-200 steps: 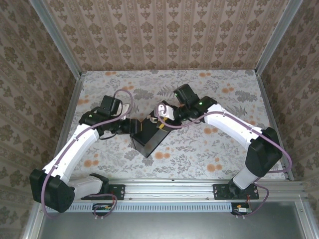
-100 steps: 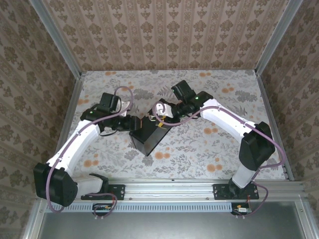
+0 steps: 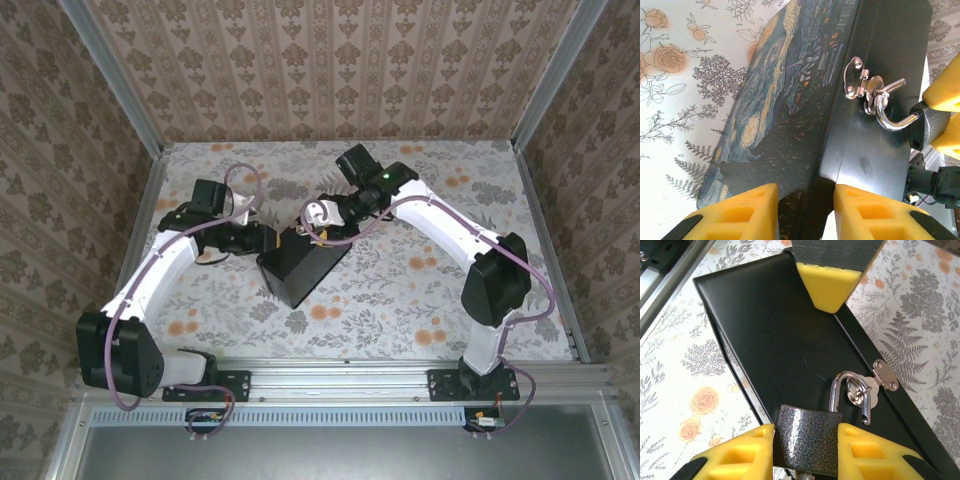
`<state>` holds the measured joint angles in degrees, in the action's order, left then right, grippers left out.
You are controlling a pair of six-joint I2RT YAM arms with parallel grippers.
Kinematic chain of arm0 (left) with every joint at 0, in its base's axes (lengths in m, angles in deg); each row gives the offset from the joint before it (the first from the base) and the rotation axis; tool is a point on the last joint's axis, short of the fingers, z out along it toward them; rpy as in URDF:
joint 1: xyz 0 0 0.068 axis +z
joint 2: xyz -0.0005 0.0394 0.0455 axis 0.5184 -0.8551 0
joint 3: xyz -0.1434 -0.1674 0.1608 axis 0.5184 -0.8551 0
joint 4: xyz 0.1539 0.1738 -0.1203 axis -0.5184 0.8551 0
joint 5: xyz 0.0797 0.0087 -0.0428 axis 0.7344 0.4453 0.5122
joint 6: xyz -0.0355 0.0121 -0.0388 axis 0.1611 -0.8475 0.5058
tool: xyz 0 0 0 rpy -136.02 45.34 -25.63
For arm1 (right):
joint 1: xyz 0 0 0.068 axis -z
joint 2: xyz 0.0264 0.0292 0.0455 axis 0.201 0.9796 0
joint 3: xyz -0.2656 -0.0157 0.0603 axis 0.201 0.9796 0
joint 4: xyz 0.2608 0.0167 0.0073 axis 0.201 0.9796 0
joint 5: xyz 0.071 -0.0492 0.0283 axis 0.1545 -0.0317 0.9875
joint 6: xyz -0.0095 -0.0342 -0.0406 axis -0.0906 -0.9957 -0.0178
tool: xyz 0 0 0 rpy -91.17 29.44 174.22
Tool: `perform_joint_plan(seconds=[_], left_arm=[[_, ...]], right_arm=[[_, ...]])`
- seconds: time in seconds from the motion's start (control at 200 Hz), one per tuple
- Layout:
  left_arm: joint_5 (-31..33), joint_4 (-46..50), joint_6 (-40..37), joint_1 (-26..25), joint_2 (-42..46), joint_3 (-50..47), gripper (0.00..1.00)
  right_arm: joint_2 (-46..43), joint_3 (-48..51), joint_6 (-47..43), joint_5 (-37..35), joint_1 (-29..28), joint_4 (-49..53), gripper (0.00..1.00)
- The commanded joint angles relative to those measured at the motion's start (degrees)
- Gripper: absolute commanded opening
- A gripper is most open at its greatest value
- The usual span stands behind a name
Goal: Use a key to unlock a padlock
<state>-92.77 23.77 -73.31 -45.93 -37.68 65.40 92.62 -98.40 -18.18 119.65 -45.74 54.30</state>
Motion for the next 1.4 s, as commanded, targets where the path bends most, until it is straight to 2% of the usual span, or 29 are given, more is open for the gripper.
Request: perform_joint_plan(seconds=[0.0,0.295,0.425,0.45,0.595,0.905,1.12,1.23,1.395], left_arm=[[2.97,-2.34,-2.85,0.98,-2.97,-0.54,0.33],[2.47,1.0,-8.44,3.05,-7.95,7.06,0.33],[2.47,-2.1,-7.73,2.83,-9.16,6.71,0.32],[0.64,-2.45,-7.51,2.76,-9.32,6.61,0.32],[0.87,-3.79,-6.35,1.27,-10.05,6.15,0.3],[-0.18,-8.15,-3.07,-1.05,-10.67,5.7,0.29],[-2.16,-9.78,-2.5,-1.11,-11.46,4.82,0.27],[-1.45,-8.91,-2.42,-0.72,-10.95,4.99,0.28],[-0.79,-9.33,-1.25,1.9,-10.37,5.47,0.3]], right_arm=[[2.68,-3.84,-9.46,9.59,-1.44,11.32,0.23],[7.27,-6.42,-14.75,11.86,-0.87,12.85,0.23],[10.23,-9.43,-16.61,13.85,-0.81,15.08,0.23],[10.71,-9.78,-16.89,14.18,-0.83,15.29,0.23],[11.03,-9.51,-15.3,16.25,-1.22,12.08,0.24],[10.95,-9.39,-13.92,14.45,-3.26,9.79,0.25],[13.41,-12.61,-14.9,10.43,-5.39,11.86,0.24],[12.41,-10.78,-12.39,11.91,-5.58,8.27,0.24],[6.28,-3.58,-6.85,11.21,-4.51,-0.96,0.24]])
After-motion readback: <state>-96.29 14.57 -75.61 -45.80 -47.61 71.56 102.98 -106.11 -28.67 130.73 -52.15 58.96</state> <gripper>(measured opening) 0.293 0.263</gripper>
